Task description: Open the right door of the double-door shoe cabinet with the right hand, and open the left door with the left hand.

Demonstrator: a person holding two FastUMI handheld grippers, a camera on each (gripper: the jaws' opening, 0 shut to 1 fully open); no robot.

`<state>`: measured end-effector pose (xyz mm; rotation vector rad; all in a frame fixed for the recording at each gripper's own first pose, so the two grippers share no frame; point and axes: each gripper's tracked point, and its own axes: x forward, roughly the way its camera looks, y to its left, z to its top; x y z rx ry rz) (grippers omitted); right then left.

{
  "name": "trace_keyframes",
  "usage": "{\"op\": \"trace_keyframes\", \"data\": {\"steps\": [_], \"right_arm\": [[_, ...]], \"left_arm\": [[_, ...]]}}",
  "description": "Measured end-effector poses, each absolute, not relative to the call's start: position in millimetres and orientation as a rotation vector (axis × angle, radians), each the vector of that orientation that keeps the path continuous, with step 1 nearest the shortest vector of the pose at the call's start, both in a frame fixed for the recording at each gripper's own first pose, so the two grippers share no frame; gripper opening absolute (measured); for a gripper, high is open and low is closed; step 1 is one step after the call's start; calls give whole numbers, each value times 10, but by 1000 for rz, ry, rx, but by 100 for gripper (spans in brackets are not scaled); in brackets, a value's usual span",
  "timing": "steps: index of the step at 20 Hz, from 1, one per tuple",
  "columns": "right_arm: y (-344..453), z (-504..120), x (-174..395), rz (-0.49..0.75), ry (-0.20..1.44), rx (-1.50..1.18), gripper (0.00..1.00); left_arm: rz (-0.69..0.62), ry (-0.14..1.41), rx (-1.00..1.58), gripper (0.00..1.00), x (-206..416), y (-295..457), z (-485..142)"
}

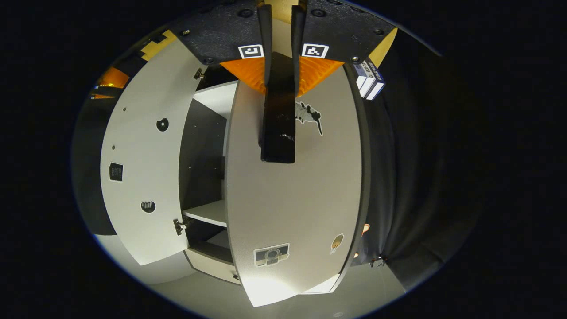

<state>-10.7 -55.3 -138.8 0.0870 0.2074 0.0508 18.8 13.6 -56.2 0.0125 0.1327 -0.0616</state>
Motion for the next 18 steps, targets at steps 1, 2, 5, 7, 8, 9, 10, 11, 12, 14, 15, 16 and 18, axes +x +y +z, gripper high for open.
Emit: {"op": "trace_keyframes", "data": {"steps": [1,2,5,7,8,9,10,11,12,14,15,16,18], "right_arm": [[-504,-1408,-97,62,211,86,64],[-459,-1424,-95,73,216,86,64],[-336,-1460,-44,99,220,84,65],[-275,-1473,-21,112,222,82,64],[-252,-1477,-23,118,224,81,65],[-230,-1492,4,124,227,82,65],[-215,-1507,12,131,229,83,64],[-187,-1510,45,139,232,84,65],[-165,-1514,64,146,234,86,64],[-118,-1516,92,161,236,86,65],[-81,-1518,114,169,238,84,65],[-62,-1525,118,177,240,81,65],[-55,-1545,103,195,246,77,65]], "left_arm": [[-58,133,15,17,165,163,-556],[-53,131,14,17,140,193,-552],[-37,127,17,17,91,250,-539],[-25,125,25,17,41,315,-531],[-19,125,28,17,21,342,-532],[-14,123,28,17,3,368,-529],[-12,124,30,17,-12,386,-526],[-8,125,33,17,-25,399,-530],[-4,125,33,17,-34,410,-525],[7,126,30,17,-69,439,-526],[13,126,31,16,-76,462,-519],[21,127,30,16,-94,487,-520],[41,126,33,14,-137,555,-511]]}}
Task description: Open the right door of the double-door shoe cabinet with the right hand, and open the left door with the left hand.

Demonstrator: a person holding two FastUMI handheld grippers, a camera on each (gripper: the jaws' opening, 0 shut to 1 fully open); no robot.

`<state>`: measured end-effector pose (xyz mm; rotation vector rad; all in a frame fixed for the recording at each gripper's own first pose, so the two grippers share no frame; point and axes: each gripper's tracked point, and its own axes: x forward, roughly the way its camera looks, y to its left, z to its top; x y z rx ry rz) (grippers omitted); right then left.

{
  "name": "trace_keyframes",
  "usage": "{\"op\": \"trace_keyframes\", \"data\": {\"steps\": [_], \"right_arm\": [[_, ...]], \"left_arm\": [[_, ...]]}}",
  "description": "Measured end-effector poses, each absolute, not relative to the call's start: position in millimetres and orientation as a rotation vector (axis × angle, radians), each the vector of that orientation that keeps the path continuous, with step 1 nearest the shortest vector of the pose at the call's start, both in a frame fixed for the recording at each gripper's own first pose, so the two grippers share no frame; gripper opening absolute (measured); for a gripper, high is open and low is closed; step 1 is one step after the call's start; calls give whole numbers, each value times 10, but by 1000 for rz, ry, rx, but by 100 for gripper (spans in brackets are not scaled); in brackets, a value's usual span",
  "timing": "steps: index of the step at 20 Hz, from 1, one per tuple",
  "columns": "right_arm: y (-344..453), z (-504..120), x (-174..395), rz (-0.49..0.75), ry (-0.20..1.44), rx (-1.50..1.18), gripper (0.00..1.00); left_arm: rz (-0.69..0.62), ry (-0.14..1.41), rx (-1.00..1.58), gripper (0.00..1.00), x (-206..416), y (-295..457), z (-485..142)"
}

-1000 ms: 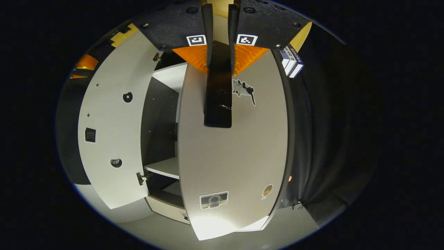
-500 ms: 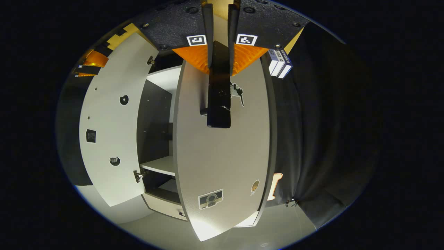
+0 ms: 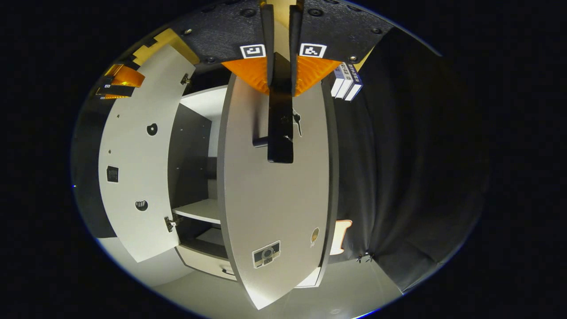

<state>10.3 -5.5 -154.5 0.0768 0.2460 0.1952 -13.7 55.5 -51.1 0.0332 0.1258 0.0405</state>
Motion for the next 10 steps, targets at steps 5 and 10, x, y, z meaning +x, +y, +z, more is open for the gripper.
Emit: {"op": "trace_keyframes", "data": {"steps": [5,10], "right_arm": [[-5,-1520,43,251,258,73,65],[136,-1532,32,294,263,53,65]], "left_arm": [[116,128,69,8,-278,834,-486],[216,131,82,0,-372,1226,-475]]}}
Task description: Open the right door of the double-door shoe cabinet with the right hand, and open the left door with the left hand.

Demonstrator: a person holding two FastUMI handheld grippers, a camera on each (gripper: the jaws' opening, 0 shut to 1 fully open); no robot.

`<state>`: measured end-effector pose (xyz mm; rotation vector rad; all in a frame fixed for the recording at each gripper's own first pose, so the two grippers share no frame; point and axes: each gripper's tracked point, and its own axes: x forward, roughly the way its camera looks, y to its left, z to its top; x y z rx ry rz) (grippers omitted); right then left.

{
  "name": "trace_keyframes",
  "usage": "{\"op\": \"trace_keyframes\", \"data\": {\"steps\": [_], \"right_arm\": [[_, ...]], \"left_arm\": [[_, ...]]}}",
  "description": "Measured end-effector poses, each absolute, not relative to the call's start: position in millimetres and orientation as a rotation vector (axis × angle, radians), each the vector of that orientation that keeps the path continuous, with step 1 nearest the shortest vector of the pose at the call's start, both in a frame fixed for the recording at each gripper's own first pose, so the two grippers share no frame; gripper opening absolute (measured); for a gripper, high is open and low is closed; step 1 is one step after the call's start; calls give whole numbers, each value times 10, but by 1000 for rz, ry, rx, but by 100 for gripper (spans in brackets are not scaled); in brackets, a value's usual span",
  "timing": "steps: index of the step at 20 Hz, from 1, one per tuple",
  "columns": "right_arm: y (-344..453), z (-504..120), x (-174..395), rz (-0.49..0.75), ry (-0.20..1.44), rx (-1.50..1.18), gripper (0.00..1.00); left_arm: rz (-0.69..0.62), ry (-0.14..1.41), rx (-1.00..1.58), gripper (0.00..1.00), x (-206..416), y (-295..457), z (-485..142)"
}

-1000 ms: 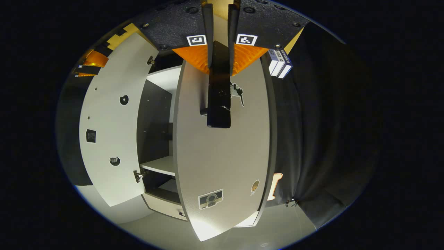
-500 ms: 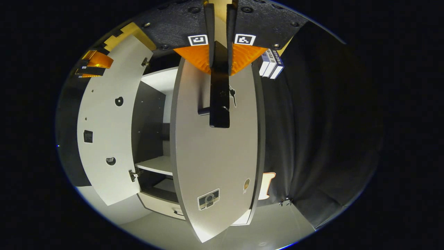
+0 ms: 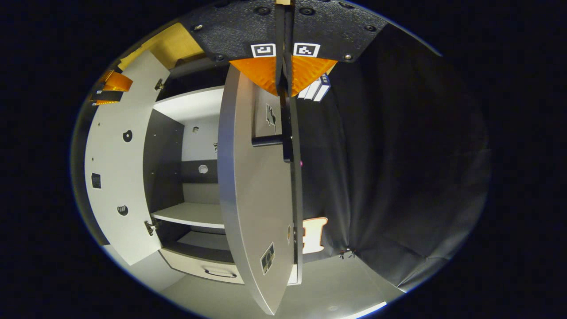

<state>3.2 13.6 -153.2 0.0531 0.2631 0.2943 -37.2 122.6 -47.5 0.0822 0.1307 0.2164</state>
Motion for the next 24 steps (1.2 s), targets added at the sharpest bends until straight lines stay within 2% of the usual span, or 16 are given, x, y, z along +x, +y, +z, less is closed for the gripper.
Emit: {"op": "trace_keyframes", "data": {"steps": [4,15,24], "right_arm": [[211,-1582,56,309,269,52,65],[336,-1634,94,315,275,54,65],[302,-1634,53,305,273,44,65]], "left_arm": [[227,122,66,0,-401,1458,-470],[130,101,26,0,-391,1699,-467],[109,92,48,1,-389,1704,-477]]}}
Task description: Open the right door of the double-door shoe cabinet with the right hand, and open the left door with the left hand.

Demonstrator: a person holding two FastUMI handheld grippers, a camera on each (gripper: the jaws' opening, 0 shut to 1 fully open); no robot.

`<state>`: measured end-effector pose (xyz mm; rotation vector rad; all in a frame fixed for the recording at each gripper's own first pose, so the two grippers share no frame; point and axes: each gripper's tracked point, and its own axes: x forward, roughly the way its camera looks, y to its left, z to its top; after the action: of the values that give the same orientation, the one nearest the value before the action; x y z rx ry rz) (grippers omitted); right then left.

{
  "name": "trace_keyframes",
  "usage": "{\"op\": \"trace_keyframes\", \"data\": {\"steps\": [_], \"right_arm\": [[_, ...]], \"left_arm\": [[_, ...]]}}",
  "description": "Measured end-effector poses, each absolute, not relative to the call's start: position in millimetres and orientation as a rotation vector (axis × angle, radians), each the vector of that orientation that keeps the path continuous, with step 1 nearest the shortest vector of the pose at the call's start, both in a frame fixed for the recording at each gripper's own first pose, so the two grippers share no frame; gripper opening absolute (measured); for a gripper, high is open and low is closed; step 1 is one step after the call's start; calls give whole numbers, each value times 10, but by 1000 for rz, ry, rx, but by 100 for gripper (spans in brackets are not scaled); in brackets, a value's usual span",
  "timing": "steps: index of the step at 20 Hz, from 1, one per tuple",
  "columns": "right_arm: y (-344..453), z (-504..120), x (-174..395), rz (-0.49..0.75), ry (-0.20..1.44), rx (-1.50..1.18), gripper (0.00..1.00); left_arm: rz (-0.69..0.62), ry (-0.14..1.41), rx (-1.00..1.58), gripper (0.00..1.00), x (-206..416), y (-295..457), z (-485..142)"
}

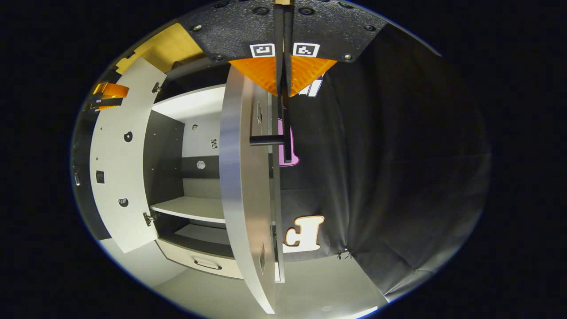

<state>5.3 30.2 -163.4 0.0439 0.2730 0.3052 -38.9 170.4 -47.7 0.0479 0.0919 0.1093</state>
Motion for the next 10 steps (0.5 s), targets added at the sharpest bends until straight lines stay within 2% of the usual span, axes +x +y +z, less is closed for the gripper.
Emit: {"op": "trace_keyframes", "data": {"steps": [4,6,9,10], "right_arm": [[298,-1646,32,308,275,44,65],[310,-1644,35,314,275,47,65],[353,-1641,45,327,270,43,65],[372,-1637,43,335,268,41,65]], "left_arm": [[151,97,82,8,-483,1776,-527],[183,97,139,26,-563,1816,-516],[203,107,174,46,-674,1790,-531],[202,105,164,49,-674,1767,-507]]}}
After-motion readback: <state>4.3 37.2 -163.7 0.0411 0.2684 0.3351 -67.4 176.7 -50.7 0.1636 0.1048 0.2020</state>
